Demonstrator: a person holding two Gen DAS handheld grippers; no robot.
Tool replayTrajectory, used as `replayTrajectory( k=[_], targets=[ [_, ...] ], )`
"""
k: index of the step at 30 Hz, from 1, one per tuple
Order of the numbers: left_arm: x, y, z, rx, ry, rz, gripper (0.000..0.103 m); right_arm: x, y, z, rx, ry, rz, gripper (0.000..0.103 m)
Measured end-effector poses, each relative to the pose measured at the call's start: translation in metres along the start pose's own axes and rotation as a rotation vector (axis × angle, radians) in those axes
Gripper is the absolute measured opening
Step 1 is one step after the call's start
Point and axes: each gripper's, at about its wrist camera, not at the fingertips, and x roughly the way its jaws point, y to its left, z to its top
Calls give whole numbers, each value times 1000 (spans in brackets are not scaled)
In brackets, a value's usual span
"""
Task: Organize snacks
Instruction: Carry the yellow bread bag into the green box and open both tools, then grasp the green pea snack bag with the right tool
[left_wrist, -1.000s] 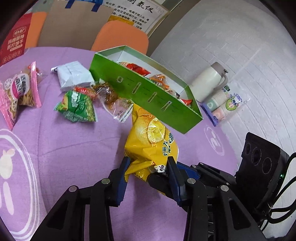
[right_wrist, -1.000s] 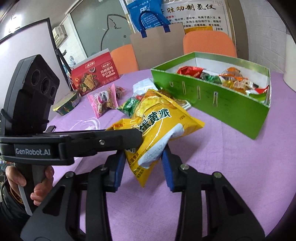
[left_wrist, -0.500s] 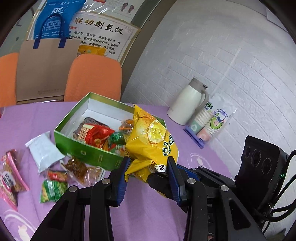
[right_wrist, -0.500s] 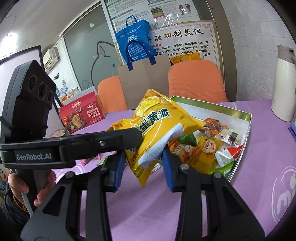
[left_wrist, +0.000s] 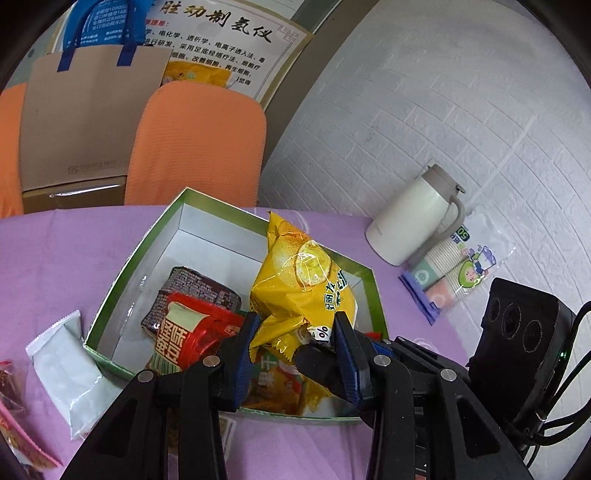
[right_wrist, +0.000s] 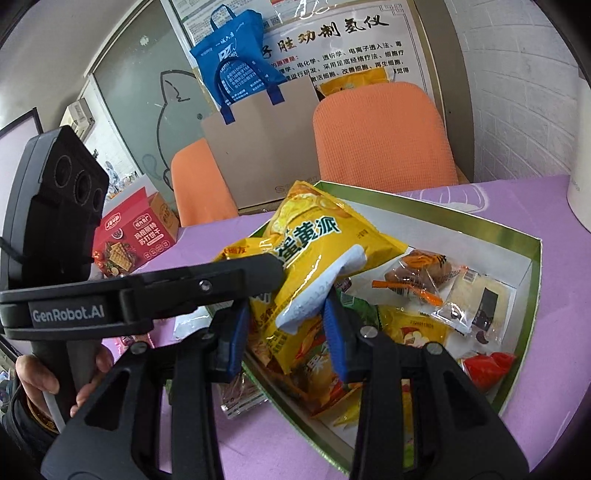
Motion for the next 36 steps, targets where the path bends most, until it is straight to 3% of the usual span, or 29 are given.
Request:
replayTrajectory(
  k=[4,6,8,10,13,16,18,23,25,30,36],
  targets=[
    [16,18,7,-26,28,13,41,22,-6,4,6,39,-21,40],
    [23,24,10,-30,39,29,42,31,-9,6,1,72,-93,42],
    [27,28,10,-33,49,61,51,37,-9,7,-15,101,-195,43],
    [26,30,8,-32,49,73,69,36,-13,7,3,96,-212,46],
    [19,31,5,-30,25,105,82,28,-12,3,-13,80,-239,53],
    [10,32,4,-30,7,128,84,17,-11,-3,-19,73,-215,56],
    [3,29,3,-24,2,136,84,8,-6,-5,-37,54,-208,72],
    [-24,17,-9,19,-37,202,94,-24,17,-15,-64,-10,-185,84],
    [-40,10,-17,36,-65,240,102,-38,27,-22,-68,-31,-168,85],
    [-81,5,-41,17,-103,255,103,-65,50,-45,-89,-65,-115,85],
    [-128,5,-88,-26,-156,288,103,-76,69,-79,-91,-31,-29,86]
  ],
)
